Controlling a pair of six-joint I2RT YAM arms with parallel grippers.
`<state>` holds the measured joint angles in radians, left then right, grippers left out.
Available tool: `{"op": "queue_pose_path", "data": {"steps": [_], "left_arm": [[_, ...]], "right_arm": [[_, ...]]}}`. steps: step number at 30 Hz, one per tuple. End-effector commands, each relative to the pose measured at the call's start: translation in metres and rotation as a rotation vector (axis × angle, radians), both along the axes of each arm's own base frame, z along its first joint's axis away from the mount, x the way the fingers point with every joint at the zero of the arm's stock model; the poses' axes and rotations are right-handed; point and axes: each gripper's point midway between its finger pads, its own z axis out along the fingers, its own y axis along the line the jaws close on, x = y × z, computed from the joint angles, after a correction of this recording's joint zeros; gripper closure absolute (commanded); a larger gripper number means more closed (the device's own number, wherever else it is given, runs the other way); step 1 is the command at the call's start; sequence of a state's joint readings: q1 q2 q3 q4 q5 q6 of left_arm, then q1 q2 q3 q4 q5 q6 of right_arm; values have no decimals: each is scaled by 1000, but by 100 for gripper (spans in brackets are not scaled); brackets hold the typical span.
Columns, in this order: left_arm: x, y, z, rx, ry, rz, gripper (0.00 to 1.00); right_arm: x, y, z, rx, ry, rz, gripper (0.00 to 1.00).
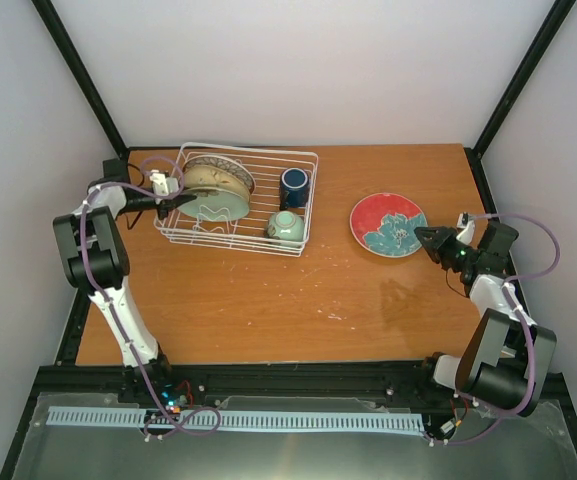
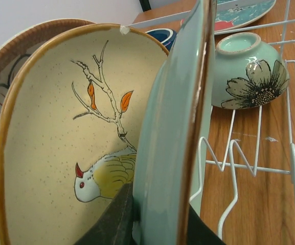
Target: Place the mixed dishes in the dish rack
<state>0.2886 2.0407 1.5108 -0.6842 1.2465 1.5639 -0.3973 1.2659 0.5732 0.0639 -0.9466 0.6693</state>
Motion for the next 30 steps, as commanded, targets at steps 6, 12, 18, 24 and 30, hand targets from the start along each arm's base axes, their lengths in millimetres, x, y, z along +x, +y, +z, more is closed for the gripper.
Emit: {"op": "queue_pose_path", "data": {"steps": [6, 12, 18, 24, 30], "left_arm": [[6, -7, -2, -13, -49, -14, 100], [6, -5, -7, 5, -51, 12, 91], [7, -5, -6, -9, -40, 21, 66], [6, -6, -4, -20, -35, 21, 6], [6, -6, 4, -19, -47, 29, 0]], "right_arm": [[5, -1, -1, -22, -17, 12, 80], [7, -2, -2, -21, -15, 13, 80], [6, -1, -6, -21, -11, 14, 80], [5, -1, -8, -18, -9, 14, 80], [5, 0, -9, -17, -9, 15, 80]]}}
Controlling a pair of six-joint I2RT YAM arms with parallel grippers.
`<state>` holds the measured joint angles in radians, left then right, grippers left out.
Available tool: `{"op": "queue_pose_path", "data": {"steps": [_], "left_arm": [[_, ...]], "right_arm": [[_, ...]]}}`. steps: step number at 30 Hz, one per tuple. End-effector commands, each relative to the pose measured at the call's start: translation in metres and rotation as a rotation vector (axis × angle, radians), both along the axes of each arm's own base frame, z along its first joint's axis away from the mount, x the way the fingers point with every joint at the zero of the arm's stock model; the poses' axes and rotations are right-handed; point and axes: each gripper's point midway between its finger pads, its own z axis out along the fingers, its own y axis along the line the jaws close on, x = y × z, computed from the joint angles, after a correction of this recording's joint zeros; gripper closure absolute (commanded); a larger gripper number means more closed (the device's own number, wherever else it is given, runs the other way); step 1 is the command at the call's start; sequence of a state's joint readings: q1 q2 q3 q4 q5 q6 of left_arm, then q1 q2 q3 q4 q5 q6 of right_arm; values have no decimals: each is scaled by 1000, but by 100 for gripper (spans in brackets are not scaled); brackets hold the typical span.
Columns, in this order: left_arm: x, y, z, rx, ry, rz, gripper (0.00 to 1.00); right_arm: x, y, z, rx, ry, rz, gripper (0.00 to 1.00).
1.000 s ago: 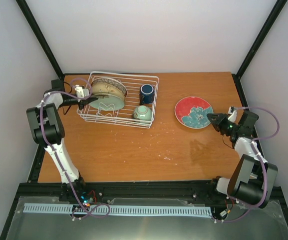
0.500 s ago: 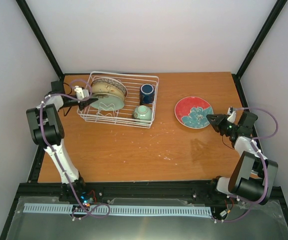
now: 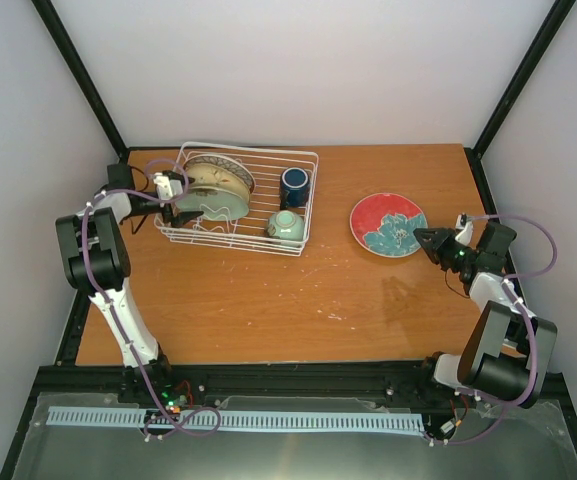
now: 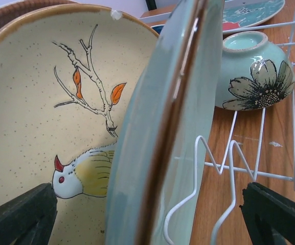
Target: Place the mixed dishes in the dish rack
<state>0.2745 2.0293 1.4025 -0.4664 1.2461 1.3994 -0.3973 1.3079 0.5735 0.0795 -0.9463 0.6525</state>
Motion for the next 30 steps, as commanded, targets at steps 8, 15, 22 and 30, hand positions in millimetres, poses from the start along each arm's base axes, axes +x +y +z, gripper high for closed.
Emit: {"op": "queue_pose_path", "data": {"steps": [8, 15, 22, 30], "left_arm": [[0, 1, 61, 54, -142, 27, 0], [-14, 1, 136, 71, -194, 109, 0], [-61, -21, 241, -148, -106, 112, 0], [-133, -56, 301, -380, -45, 118, 1]], "right_arm": [[1, 1, -2, -8, -22, 8, 80], [3, -13, -15, -82, 47, -62, 80], [-2, -47, -34, -267, 218, -189, 81], [0, -53, -66, -269, 350, -166, 77]]}}
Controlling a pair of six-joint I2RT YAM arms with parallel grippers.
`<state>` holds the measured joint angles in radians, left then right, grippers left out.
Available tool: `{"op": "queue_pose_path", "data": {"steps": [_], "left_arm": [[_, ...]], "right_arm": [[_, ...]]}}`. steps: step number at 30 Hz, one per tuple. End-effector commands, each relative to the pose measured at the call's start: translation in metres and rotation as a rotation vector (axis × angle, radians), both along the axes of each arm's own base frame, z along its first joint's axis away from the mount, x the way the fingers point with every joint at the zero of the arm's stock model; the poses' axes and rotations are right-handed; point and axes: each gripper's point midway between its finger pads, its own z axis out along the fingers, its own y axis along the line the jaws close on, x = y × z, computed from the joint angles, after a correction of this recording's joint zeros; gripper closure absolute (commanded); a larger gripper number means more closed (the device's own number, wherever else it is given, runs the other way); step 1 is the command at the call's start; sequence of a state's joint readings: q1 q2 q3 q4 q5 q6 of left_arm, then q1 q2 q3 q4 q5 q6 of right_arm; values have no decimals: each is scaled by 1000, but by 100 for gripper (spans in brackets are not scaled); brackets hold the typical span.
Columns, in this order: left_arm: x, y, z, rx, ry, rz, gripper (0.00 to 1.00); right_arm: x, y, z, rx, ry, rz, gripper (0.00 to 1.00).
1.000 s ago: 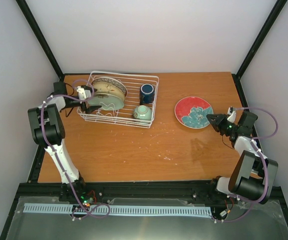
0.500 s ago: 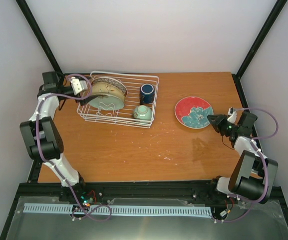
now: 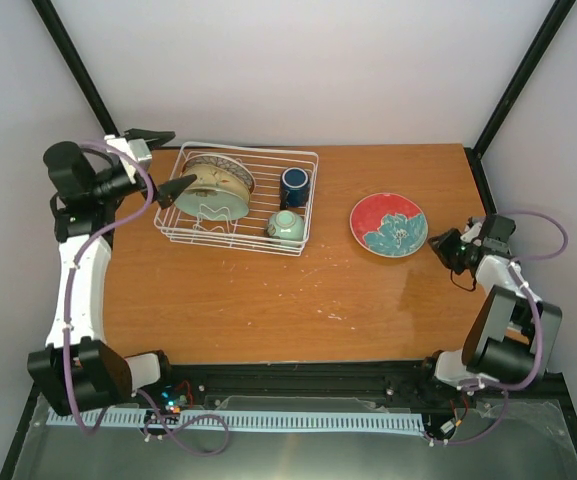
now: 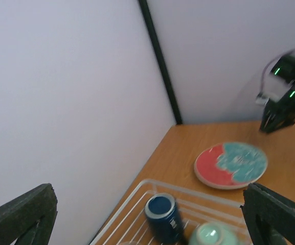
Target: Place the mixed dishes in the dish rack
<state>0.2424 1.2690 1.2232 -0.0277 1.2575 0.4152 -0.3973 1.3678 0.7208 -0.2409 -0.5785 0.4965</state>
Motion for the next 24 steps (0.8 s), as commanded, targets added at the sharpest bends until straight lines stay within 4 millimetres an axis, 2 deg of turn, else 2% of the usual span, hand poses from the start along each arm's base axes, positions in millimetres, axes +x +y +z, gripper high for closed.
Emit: {"op": "queue_pose_path", "data": {"steps": [1, 3, 8, 11, 13, 17, 19, 22, 24], "left_arm": [[-26, -20, 40, -163, 97, -49, 0], [-34, -38, 43, -179, 140, -93, 0], [-46, -80, 53, -254, 320, -225, 0], [-65, -92, 52, -240, 382, -383, 0], [-78, -94, 39, -237, 365, -461, 0], [-56, -92, 14, -452, 549, -443, 0], [-47, -99, -2, -473, 626, -499, 3], [-44, -103, -7, -454, 691, -557, 7], [-43, -104, -6, -402, 670, -551, 1]], "right_arm": [[-4, 0, -31, 22, 120, 7, 76], [-1, 2, -44, 60, 154, 11, 75], [9, 3, -58, 117, 172, 7, 72], [14, 2, -57, 121, 161, 5, 72], [17, 2, -53, 125, 142, 5, 71], [23, 4, -46, 155, 115, 3, 71], [26, 4, -45, 165, 111, 5, 71], [28, 4, -50, 174, 129, 10, 71], [28, 4, -56, 171, 146, 7, 71]]}}
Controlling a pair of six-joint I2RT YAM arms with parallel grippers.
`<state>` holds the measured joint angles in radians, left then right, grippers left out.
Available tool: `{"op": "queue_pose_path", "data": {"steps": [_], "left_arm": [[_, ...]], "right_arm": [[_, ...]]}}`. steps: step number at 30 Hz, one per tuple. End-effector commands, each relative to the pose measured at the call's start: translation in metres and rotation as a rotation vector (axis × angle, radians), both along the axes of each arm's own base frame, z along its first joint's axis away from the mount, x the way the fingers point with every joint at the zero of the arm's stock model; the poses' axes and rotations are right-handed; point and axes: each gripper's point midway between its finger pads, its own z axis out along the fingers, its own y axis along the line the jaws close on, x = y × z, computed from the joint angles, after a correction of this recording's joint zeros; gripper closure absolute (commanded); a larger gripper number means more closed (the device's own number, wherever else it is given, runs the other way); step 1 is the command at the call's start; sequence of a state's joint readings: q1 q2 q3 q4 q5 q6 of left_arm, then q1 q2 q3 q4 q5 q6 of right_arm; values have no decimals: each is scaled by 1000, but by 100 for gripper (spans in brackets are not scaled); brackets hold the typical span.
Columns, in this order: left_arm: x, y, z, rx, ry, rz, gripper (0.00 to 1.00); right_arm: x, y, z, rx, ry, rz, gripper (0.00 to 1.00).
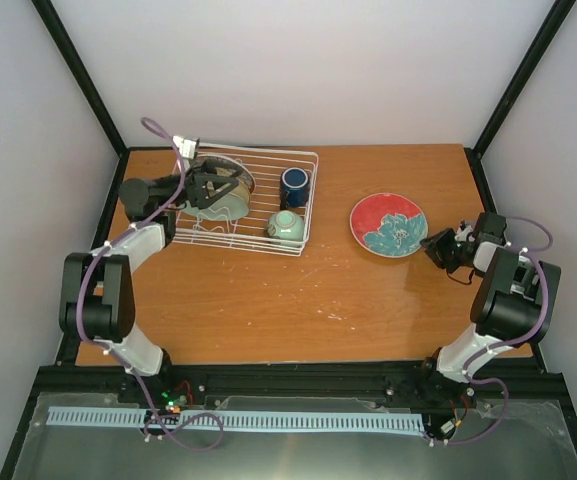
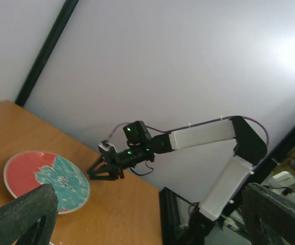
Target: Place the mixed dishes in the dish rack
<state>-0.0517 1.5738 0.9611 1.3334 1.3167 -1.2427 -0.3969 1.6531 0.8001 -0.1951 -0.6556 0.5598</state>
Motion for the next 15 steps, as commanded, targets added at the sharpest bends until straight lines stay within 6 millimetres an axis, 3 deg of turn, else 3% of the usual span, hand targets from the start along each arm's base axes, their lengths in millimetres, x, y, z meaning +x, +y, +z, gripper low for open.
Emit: {"op": "queue_pose_path", "data": {"steps": [1, 4, 5, 6, 10, 15], "left_arm": [[-32, -4, 40, 28, -159, -80, 0], [-24, -4, 55, 86, -228, 0, 0], [-14, -3, 60, 105, -180, 65, 0], [-19, -2, 72, 121, -276, 110, 0], [-37, 1, 87, 161, -362, 158, 0], [-42, 2, 92, 181, -384, 181, 0]], "right_arm": [[9, -1, -5, 5, 8, 4, 71], [9, -3, -15, 4, 33, -4, 71], [10, -2, -19, 6, 37, -5, 71], [11, -2, -22, 8, 43, -6, 71], [21, 6, -35, 20, 61, 8, 71], [32, 19, -40, 44, 54, 21, 71]]}}
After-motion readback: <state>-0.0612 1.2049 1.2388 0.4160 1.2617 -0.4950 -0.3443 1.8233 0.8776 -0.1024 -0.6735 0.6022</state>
